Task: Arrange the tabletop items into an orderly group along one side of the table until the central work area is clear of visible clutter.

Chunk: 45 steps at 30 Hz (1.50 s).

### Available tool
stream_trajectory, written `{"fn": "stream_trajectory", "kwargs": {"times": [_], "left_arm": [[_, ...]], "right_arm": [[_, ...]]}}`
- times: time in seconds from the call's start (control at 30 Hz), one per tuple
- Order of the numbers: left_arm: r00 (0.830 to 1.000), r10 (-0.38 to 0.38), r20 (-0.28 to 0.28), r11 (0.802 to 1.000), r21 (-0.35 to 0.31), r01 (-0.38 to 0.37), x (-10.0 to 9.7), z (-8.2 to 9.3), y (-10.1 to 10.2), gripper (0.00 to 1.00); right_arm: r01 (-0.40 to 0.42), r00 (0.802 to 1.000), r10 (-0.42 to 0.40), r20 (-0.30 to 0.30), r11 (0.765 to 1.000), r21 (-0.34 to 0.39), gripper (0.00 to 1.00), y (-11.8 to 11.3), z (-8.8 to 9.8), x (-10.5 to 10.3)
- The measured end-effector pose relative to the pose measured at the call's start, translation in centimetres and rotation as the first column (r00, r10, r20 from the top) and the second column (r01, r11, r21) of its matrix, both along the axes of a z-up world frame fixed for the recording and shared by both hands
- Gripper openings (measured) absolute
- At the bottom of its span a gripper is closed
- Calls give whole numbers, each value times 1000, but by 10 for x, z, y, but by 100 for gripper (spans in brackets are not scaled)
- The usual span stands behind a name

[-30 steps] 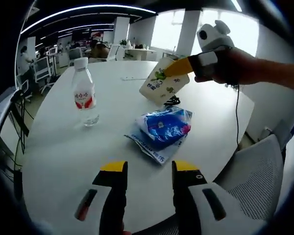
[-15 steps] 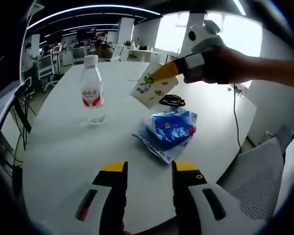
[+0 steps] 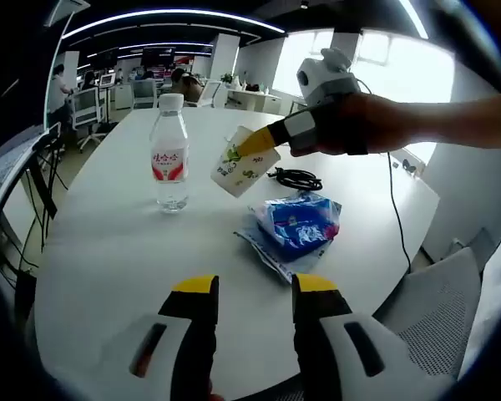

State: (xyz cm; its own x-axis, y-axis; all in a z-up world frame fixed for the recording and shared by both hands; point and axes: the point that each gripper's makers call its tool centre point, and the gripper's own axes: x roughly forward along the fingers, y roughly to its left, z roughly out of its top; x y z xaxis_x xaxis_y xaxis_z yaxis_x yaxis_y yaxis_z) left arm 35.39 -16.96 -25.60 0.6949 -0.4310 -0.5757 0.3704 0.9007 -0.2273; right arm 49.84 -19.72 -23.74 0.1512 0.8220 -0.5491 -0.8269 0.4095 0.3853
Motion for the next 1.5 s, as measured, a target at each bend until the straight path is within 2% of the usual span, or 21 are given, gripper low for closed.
{"fn": "stream_trajectory", "kwargs": {"times": [0.1,0.17,0.33,0.5,0.53,0.67,0.87,1.0,1.23,1.5], "left_arm": [[1000,10,3,1000,0,-10,2,1,2,34],[1000,6,-2,1000,18,-6,1,-1,3,34],[1000,4,0,1000,23,-4,0,0,3,34],[1000,5,14,999,45,-5,0,3,6,34],[1000,3,14,999,50,-4,0,2,6,33],[1000,-4,12,999,48,4,0,0,3,33],[1000,-7,18,999,44,6,1,1,1,33],[1000,-4,16,999,34,3,0,2,0,33],[1000,10,13,999,36,-10,-3,1,7,33],[1000,6,11,999,40,-6,2,2,10,33]], "right_arm": [[-8,1000,8,-5,1000,-30,0,-1,-15,5],[-9,1000,8,-27,1000,-28,0,0,-20,5],[-10,1000,8,-27,999,-52,0,0,-33,11],[-44,998,50,47,992,-119,0,2,-34,12],[-81,992,95,85,984,-160,0,3,-36,11],[-160,970,198,140,957,-241,0,12,-42,8],[-196,956,247,159,940,-279,0,22,-48,7],[-227,939,293,180,921,-316,0,28,-55,13],[-237,925,323,202,903,-359,1,34,-60,22],[-224,932,307,192,906,-359,2,37,-61,32]]}}
